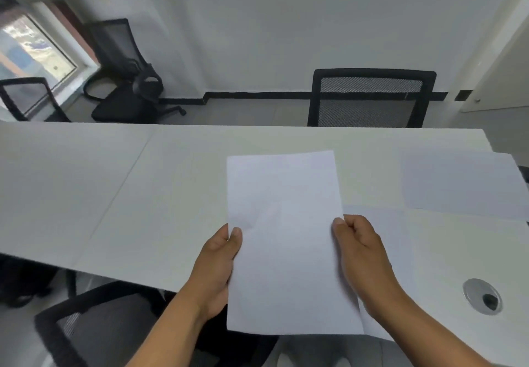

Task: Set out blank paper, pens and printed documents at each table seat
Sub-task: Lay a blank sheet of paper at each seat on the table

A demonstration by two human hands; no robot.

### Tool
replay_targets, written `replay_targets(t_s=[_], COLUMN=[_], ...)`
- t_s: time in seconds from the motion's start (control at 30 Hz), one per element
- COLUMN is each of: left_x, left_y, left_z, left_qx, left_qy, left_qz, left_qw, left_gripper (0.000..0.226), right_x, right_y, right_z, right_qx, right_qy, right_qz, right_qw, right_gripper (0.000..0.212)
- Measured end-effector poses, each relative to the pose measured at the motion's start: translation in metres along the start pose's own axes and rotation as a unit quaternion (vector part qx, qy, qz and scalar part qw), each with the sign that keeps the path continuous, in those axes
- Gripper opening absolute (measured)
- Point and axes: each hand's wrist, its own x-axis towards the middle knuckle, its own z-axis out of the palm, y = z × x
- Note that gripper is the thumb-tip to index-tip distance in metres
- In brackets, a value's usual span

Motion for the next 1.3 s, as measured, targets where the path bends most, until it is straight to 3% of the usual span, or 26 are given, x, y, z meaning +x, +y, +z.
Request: replay_targets(t_s=[0.07, 0.27, 0.53, 0.93, 1.3], left_x=[-0.012, -0.044, -0.077, -0.099, -0.074], left_y=[0.008, 0.028, 0.041, 0.077, 0.087], left_z=[-0.005, -0.030, -0.101, -0.250, -0.281], left_qx=[-0.004, -0.004, -0.010, 0.037, 0.048], left_qy=[0.006, 0.018, 0.040, -0.033, -0.047], left_qz=[0.011, 0.039, 0.059, 0.076, 0.045], left_qw=[1.000, 0.999, 0.997, 0.996, 0.997], left_gripper=[0.030, 0.031, 0.034, 0.033, 0.035], right_x=[-0.006, -0.025, -0.061, -0.140, -0.137], right_y=[-0.014, -0.033, -0.056, -0.078, -0.083], right_z=[0.005, 0.031, 0.096, 0.228, 0.260], right_qx=[0.017, 0.055, 0.033, 0.030, 0.016], right_qy=[-0.023, -0.053, -0.072, 0.004, 0.047], right_qz=[-0.001, -0.024, -0.056, -0.070, -0.062], right_qw=[1.000, 0.997, 0.995, 0.997, 0.997], right_gripper=[0.045, 0.031, 0.035, 0.025, 0.027])
